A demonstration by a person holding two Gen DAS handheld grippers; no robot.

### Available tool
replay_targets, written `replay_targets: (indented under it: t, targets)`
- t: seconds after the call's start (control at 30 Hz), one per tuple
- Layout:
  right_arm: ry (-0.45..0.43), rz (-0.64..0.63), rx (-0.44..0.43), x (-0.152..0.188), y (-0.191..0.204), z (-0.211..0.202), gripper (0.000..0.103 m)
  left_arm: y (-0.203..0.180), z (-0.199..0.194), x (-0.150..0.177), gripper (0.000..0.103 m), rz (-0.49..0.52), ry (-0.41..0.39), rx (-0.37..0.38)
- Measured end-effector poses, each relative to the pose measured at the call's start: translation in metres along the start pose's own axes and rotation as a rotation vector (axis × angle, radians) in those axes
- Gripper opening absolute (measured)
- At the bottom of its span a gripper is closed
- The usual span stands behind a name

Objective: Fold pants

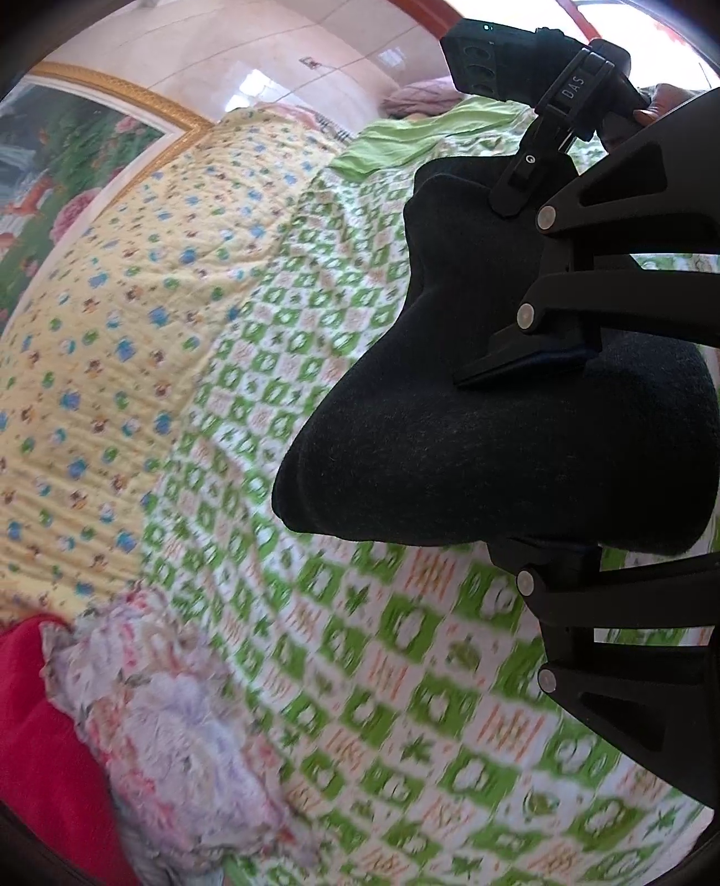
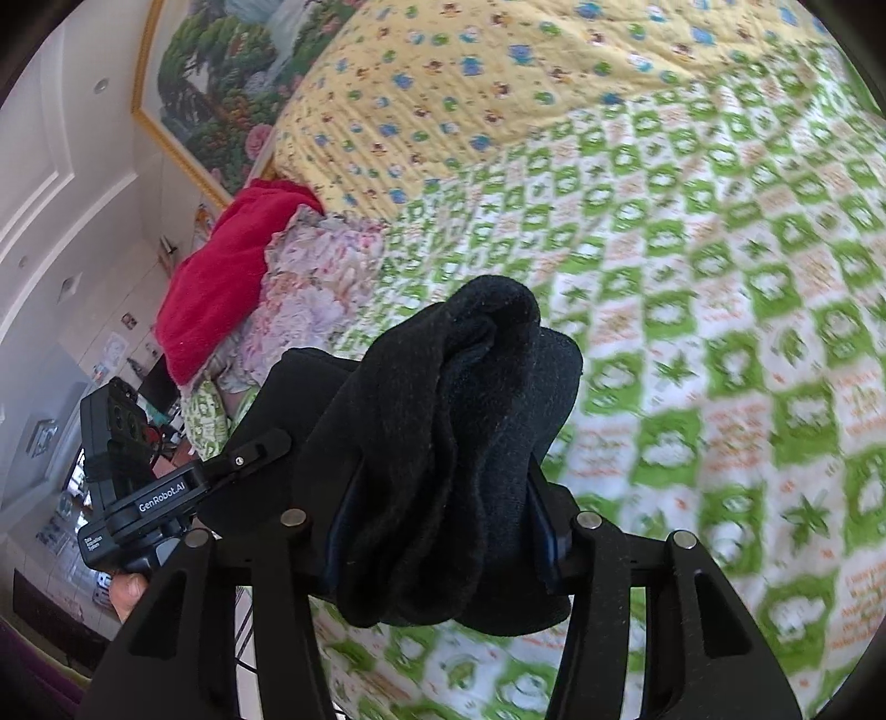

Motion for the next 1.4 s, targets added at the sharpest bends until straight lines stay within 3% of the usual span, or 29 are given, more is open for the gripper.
replay_targets:
  t: [0.47,1.4]
  targets:
    - [0.031,-0.108,-0.049,-0.028,0.053,0.051,0.053,0.04,-0.028,-0.028,0.044,-0.022,-0.078,-0.127]
    - [0.058,-0.213,-0.063,-0.072,0.101,0.156,0.053,0.11,-0.002,-0.076,0.044,-0.122,-0.153,-0.259]
Point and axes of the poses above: each gripper's, at about its wrist camera, not at the fingertips, and z roughly the way its jaws point, y to its left, x to its underside, the point moved 3 cm from there along z, roughly the way its jaws point, and after that the axes turned 9 degrees about x, right-handed, at the moved point
